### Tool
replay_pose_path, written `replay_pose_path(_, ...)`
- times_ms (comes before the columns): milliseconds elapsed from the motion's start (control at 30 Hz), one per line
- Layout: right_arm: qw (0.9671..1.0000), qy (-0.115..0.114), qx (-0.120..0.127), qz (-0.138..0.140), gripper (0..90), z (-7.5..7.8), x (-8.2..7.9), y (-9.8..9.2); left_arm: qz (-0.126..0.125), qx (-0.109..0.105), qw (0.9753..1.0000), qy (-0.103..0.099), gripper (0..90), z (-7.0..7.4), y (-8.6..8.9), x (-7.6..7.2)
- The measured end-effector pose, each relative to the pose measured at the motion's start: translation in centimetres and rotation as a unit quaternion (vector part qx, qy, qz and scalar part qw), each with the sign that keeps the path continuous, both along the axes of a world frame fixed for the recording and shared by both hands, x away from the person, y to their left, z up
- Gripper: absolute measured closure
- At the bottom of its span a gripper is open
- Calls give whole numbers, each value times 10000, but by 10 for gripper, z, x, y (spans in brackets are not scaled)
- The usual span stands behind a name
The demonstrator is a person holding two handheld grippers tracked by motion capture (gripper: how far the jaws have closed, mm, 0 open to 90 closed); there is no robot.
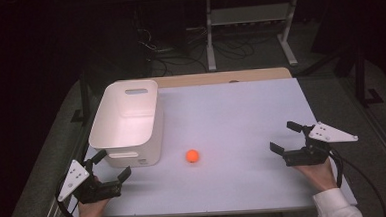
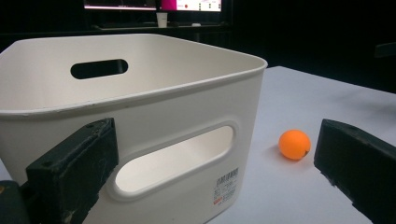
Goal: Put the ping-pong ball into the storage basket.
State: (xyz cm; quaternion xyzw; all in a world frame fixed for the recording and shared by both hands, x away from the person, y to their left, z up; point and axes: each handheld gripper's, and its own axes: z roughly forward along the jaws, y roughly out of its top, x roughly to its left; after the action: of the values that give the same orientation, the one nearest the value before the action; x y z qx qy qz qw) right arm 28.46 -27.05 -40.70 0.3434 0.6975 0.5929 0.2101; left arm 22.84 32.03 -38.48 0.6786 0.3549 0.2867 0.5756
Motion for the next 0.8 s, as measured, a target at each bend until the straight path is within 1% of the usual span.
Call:
replay_pose_path(33, 10000, -39, -9, 12, 2, 0, 0, -1, 0, -16, 10000, -5, 0, 0, 0, 0)
replay_pose_path(67, 10000, -22, 9, 3, 2, 1, -1, -1, -23, 36, 10000, -28, 0, 1, 1, -1)
replay_pose_path(100, 10000, -22, 9, 3, 2, 1, -1, -1, -23, 36, 10000, -28, 0, 1, 1, -1)
replay_pose_path(133, 10000, -14, 22, -6, 2, 1, -1, -1, -24, -20, 10000, -11, 0, 1, -1, -1)
replay_pose_path(267, 10000, -15, 2, 4, 2, 2, -1, -1, -38, -32, 10000, 8, 0, 0, -1, -2)
replay_pose_path(300, 10000, -16, -21, 11, 2, 3, -1, -1, -43, -19, 10000, 14, 0, 0, 0, -2)
replay_pose_path(333, 10000, 1, -26, 42, 2, 5, -1, 1, -52, 101, 9999, 39, 0, 1, 1, -2)
replay_pose_path(367, 10000, 12, -28, 67, 2, 6, -1, 2, -52, 101, 9999, 39, 0, 1, 1, -2)
replay_pose_path(567, 9997, 110, -157, 169, 2, 9, 1, 7, -86, 66, 9999, 49, 0, 1, 2, -3)
replay_pose_path(633, 9994, 174, -211, 231, 2, 9, 3, 10, -102, 62, 9999, 32, 0, 1, 3, -3)
replay_pose_path(700, 9990, 185, -290, 274, 2, 10, 4, 12, -106, 35, 9999, 52, 0, 1, 3, -3)
replay_pose_path(733, 9990, 185, -290, 274, 2, 10, 4, 12, -103, 13, 9999, 62, 0, 1, 3, -3)
replay_pose_path(800, 9985, 251, -350, 339, 2, 12, 5, 14, -124, 7, 9999, 67, 0, 1, 3, -2)
